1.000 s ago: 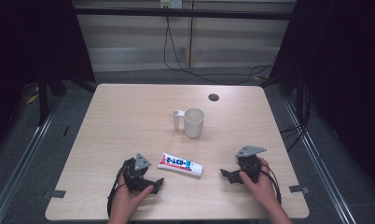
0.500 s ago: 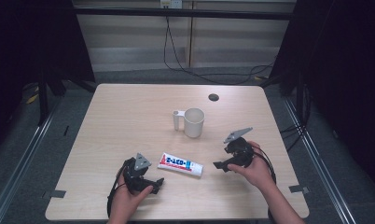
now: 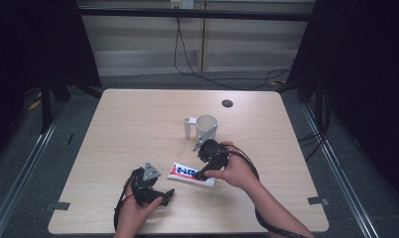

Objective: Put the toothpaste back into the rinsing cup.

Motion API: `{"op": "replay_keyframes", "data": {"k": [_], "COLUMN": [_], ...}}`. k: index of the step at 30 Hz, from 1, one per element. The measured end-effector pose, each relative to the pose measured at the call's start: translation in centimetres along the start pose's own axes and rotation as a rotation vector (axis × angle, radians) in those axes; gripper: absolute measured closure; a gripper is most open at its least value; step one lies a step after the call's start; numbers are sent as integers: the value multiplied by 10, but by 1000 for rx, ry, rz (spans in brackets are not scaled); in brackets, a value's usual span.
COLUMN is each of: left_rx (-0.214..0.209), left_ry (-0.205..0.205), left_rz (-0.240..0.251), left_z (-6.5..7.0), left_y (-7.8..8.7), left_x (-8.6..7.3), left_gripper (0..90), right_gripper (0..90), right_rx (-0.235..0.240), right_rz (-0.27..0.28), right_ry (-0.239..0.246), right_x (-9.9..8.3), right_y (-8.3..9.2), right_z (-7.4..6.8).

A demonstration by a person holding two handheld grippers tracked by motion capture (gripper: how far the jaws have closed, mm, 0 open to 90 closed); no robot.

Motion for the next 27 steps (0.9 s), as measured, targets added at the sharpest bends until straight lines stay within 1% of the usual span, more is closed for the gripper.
{"op": "replay_keyframes", "data": {"k": [2,3,4,7,8,12,13,15,18,20,21,24,25,26,27], "left_rx": [-4,-3,-2,-2,-2,1,1,2,1,2,-1,-1,0,0,0], "left_ry": [-1,-1,-2,-2,-2,-2,-1,-3,-6,-2,0,0,-1,0,0], "left_rz": [-4,-5,-4,-4,-4,-2,-2,-2,-4,-2,-3,-3,-4,-4,-4], "left_z": [0,0,0,0,0,0,0,0,-1,0,0,0,0,0,0], "left_y": [0,0,0,0,0,0,0,0,0,0,0,0,0,0,0], "left_x": [0,0,0,0,0,0,0,0,0,0,0,0,0,0,0], "left_gripper": [0,0,0,0,0,0,0,0,0,0,0,0,0,0,0], "right_gripper": [324,324,324,349,352,392,405,430,450,445,439,437,439,449,449], "right_rx": [7,3,-3,2,-6,-10,-16,-12,-33,-28,-8,-3,-7,-17,-17], "right_rz": [-55,-85,-103,-122,-129,-168,-174,-189,-206,-206,-200,-193,-196,-200,-200], "right_ry": [17,26,32,40,47,38,35,33,25,16,-13,-7,-7,8,8], "right_x": [4,5,7,12,14,17,18,19,19,18,17,17,17,16,16], "right_y": [-8,-11,-14,-22,-25,-37,-40,-44,-49,-50,-52,-54,-54,-55,-55], "right_z": [-3,-3,-3,-5,-4,-5,-4,-4,-3,-2,-1,0,-2,-2,-2]}}
Point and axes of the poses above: each handheld gripper's, and its own axes: y roughly backward along the jaws, x roughly out of its top, z roughly to its right, the point moved 8 cm from there along -y, roughly forward along the jaws, and after that the axes turned 2 degrees about x, right-handed, at the moved point
